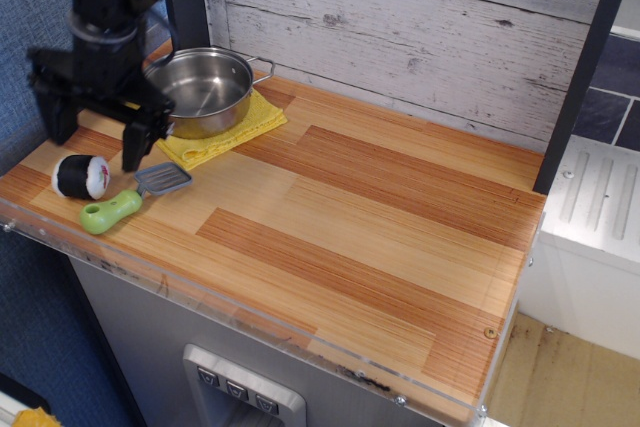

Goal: Put the sushi in the pot.

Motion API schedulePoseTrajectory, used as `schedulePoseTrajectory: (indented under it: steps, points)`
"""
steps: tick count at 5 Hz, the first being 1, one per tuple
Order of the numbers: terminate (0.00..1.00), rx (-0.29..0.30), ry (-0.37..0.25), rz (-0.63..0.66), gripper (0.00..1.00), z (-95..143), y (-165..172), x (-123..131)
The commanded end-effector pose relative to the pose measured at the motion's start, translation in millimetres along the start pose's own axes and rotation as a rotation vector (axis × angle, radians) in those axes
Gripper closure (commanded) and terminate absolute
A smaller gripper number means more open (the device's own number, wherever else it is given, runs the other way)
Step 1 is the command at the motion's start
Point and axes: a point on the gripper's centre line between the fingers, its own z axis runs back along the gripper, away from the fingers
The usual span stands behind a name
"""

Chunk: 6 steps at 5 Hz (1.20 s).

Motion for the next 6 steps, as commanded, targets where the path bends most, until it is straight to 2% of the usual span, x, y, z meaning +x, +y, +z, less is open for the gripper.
schedulePoseTrajectory:
  steps: [1,2,3,4,6]
  points:
    - [0.0,0.005,0.026,0.048,0.0,-16,10,1]
    - [0.0,0.009,0.063,0.064,0.0,-30,13,-2]
    - [0.0,0.007,0.072,0.072,0.0,-36,15,-2]
    - [0.0,0.023,0.063,0.072,1.0,-35,17,-1]
    - [0.0,0.018,0.04,0.052,1.0,-25,14,3]
